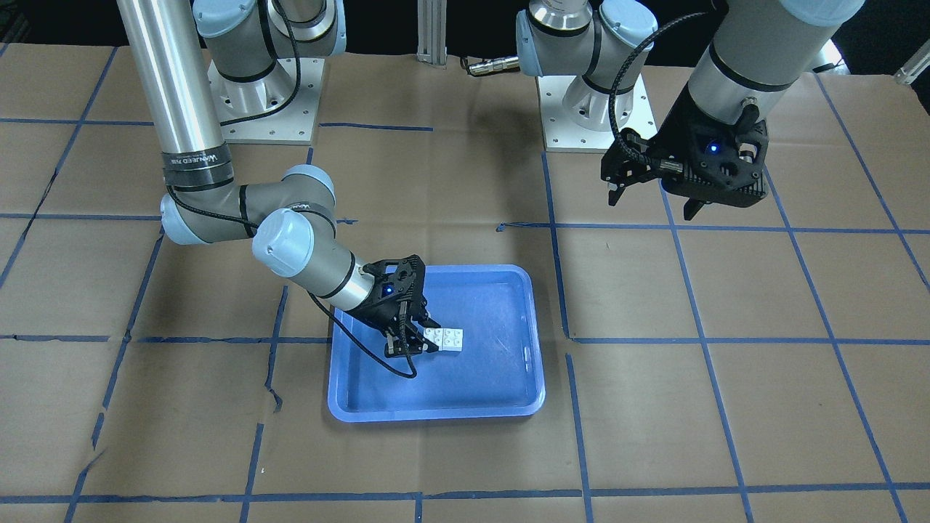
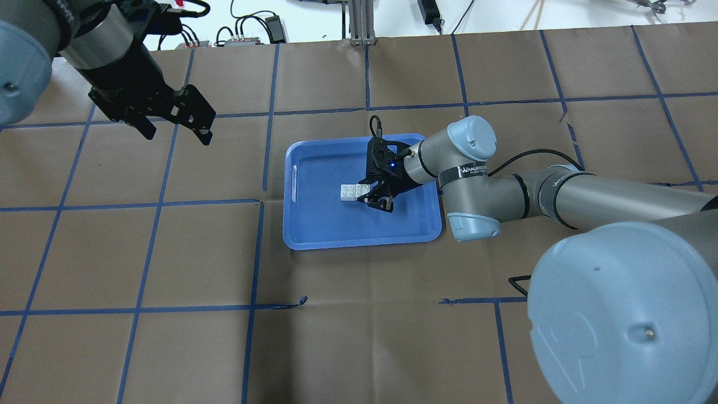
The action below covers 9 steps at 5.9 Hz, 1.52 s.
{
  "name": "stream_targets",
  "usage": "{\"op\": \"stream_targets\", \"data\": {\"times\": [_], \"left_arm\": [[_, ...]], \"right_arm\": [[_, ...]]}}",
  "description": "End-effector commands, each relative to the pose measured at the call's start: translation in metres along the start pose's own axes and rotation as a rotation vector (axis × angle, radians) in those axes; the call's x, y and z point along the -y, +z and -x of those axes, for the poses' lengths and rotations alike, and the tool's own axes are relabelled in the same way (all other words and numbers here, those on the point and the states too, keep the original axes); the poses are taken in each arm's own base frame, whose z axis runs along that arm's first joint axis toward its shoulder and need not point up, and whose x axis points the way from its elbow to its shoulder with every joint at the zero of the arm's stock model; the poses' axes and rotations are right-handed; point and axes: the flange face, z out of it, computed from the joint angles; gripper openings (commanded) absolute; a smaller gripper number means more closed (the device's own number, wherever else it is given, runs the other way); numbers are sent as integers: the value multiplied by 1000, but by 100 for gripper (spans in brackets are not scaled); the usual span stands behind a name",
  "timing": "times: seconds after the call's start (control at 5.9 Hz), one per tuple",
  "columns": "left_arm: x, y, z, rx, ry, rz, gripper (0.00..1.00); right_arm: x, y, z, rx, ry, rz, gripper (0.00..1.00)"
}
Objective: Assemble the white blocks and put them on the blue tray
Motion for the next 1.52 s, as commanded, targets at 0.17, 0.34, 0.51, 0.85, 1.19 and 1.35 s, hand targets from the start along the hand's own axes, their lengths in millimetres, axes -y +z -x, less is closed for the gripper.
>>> {"op": "stream_targets", "data": {"times": [0.17,0.34,0.51,0.85,1.19,1.35], "left_arm": [[0,4,1,-2,-2,7,99],[0,4,0,-2,-1,7,99],[-1,7,-1,-4,-1,13,99],[-2,9,-1,-5,-1,17,99],[-2,9,-1,-4,-3,16,99],[-2,9,-1,-5,-3,17,99]], "right_arm": [[-4,5,0,8,7,3,36],[-4,5,0,8,10,3,36],[-4,5,0,8,16,3,48],[-4,5,0,9,27,3,100],[2,-1,-5,-5,58,-2,100],[5,-3,-7,-11,92,-2,100]]}}
